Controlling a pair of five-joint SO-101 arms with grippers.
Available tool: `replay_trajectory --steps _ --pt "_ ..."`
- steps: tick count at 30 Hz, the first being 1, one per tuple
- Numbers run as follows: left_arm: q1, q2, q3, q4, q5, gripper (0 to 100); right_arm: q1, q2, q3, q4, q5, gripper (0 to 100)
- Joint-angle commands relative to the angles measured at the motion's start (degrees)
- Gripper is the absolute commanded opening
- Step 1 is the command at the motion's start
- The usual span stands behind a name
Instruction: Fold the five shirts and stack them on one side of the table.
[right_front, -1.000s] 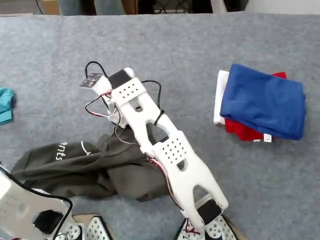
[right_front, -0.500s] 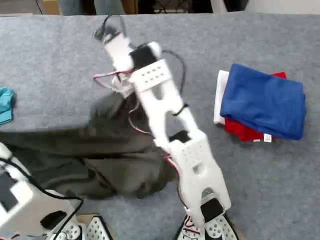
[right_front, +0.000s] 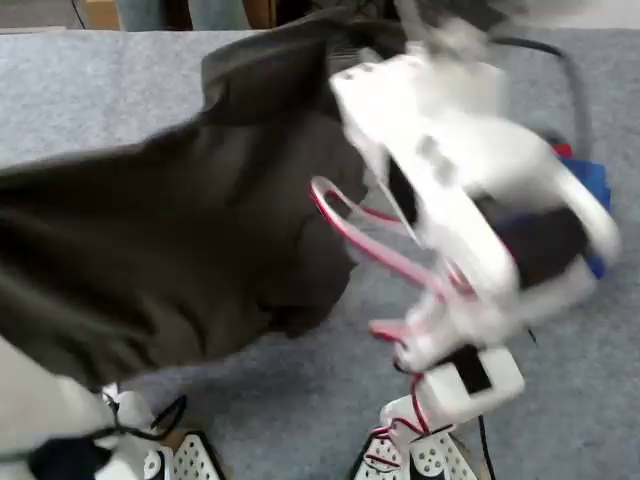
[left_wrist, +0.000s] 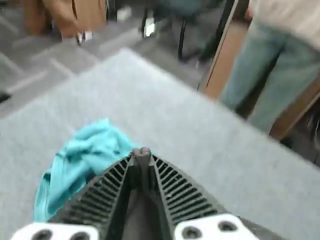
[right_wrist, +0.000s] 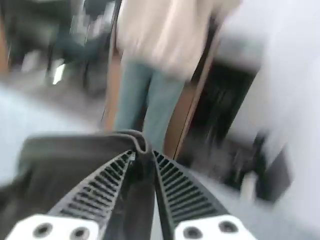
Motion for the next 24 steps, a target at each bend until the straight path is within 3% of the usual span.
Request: replay_trajectory --steps 1,7,13,19,24 --pt "2.5 -4.5 -4.3 -0.4 1.4 3 3.2 -7.8 -2.7 -6.1 -0.1 1.3" --pt "3.2 -10.6 -6.3 -0.4 1.4 3 6.2 -16.5 -2.6 -14.9 0.4 1.3" --pt "3.2 -16.7 -5.9 -0.3 1.1 3 6.8 -20.3 -2.6 -22.8 7.6 1.3" --pt "3.1 -21.7 -0.6 -0.2 -2.0 3 6.7 -20.6 -2.6 -19.3 9.3 1.3" --pt "3.2 -30.9 15.8 -0.2 -6.0 3 6.4 -19.5 1.7 -10.8 9.3 1.3"
